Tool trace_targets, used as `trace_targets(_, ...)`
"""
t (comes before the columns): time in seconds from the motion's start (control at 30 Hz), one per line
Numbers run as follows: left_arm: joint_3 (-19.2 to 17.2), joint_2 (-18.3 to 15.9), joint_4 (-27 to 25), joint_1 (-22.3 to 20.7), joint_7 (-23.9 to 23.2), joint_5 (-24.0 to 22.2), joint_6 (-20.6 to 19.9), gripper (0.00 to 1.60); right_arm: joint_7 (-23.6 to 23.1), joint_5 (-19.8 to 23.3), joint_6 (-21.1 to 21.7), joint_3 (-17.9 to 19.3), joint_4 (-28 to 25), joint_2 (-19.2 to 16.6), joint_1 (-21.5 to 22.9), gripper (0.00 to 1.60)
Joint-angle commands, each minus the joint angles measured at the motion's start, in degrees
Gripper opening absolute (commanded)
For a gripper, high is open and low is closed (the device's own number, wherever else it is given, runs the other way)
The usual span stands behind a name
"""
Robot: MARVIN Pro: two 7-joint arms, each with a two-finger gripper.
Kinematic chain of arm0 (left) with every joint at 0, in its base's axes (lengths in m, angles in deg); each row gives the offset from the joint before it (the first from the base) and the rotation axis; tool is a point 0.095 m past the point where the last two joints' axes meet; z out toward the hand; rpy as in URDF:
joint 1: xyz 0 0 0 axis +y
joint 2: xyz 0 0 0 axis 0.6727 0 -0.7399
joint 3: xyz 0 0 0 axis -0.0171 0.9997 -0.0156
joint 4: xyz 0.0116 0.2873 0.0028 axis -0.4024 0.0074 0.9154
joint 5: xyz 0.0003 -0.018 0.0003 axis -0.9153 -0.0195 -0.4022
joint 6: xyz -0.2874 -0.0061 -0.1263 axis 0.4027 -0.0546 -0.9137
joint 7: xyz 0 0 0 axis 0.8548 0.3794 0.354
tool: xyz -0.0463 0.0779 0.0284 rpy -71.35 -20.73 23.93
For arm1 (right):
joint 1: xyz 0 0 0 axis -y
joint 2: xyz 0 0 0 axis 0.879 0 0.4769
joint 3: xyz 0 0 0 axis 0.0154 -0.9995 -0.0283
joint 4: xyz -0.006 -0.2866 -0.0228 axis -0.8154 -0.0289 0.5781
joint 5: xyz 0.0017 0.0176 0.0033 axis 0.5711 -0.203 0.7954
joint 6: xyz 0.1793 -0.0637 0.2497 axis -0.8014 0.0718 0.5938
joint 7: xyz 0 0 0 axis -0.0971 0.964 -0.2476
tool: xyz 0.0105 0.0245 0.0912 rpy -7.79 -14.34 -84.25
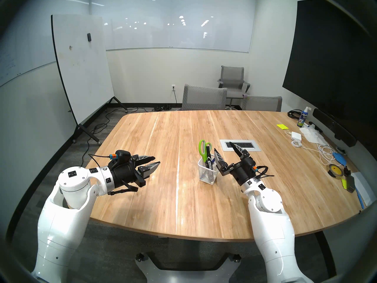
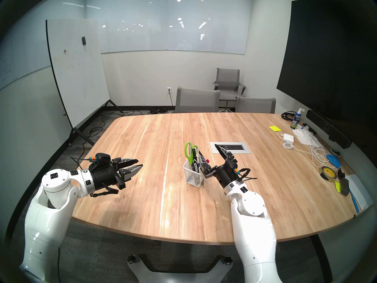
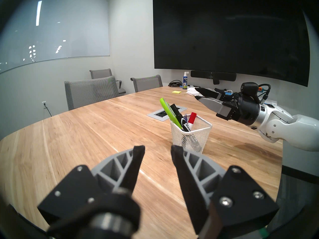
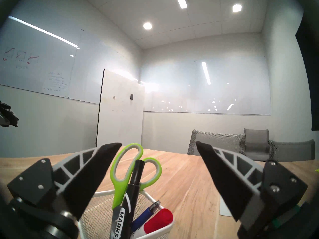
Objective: Place the pen, the marker, and the scissors into the pen holder
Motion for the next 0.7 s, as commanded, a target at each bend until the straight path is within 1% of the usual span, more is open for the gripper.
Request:
trace_targets(0.0, -0.2, -0.1, -1.0, -0.2, -0.1, 0.0, 0.1, 0.93, 0.0, 0.9, -0.6, 1.2, -1.0, -0.7, 2.3, 1.6)
trace_targets(0.27, -0.2, -0.1, -1.0, -0.2, -0.1, 0.0, 0.1, 0.93, 0.4, 2.6, -0.2, 2.9, -2.2, -0.3, 2.1, 1.6)
trace_targets(0.6, -0.2, -0.1, -1.0, -0.2, -0.1, 0.0, 0.1, 0.93, 1.5, 7.3, 1.6, 6.1, -3.2, 1.0, 2.8, 1.6)
trace_targets(0.63, -0.2, -0.1, -1.0, -0.2, -0.1, 0.0, 0.1, 0.93, 1.8, 8.7, 2.2, 6.6, -3.3, 1.7, 3.0, 1.6)
trace_targets(0.67, -0.2, -0.1, -1.0, -0.2, -0.1, 0.0, 0.1, 0.93, 1.8, 8.9, 1.7, 6.8, -3.2, 1.7, 3.2, 1.6)
